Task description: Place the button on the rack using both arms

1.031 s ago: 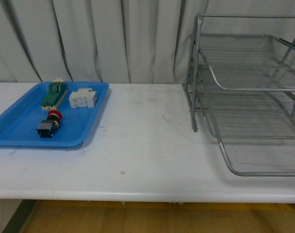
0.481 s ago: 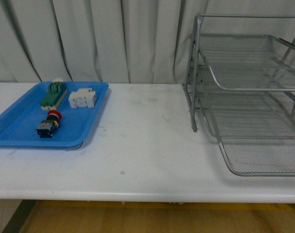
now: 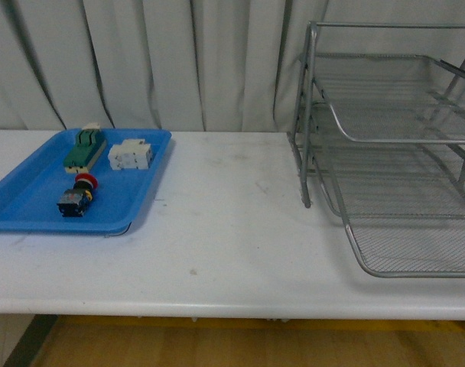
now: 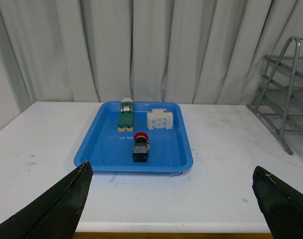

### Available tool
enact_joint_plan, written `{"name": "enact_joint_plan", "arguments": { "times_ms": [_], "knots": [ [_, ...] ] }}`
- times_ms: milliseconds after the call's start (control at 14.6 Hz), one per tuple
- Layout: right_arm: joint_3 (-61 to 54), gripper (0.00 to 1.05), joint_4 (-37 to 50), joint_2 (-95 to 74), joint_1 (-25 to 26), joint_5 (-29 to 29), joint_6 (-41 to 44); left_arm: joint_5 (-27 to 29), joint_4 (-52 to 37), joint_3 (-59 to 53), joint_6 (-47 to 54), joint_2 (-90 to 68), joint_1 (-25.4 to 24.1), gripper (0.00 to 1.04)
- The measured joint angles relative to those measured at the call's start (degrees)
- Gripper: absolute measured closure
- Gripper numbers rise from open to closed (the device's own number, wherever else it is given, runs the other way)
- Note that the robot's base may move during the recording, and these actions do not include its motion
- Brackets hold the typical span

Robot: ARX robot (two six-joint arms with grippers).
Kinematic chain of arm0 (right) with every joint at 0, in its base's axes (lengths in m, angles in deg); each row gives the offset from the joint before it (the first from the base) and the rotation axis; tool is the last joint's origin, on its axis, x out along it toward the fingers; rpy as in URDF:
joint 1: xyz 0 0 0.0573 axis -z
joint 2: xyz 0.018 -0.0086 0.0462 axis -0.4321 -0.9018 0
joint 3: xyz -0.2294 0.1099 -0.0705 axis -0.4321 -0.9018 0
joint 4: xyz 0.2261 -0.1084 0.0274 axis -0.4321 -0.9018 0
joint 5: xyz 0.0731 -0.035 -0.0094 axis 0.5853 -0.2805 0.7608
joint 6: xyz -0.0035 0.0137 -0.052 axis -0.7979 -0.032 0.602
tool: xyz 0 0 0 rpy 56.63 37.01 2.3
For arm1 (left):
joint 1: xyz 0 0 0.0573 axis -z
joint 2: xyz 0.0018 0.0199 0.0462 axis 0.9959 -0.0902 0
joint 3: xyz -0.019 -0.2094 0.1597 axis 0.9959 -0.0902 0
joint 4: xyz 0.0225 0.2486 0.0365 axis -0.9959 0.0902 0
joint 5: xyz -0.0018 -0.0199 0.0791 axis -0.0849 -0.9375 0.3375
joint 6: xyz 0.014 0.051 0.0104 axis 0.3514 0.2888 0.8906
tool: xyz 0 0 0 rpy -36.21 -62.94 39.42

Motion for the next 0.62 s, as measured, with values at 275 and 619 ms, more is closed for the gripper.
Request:
{"name": "enact_joint_plan", "arguments": {
  "times_ms": [275,619],
  "knots": [
    [0.0,1.03,-5.8,5.9,0.0,0.0,0.0,0.0,0.0,0.0,0.0,0.0,0.0,0.07],
    [0.1,1.03,-19.3,16.5,0.0,0.0,0.0,0.1,0.0,0.0,0.0,0.0,0.0,0.07]
  ]
}}
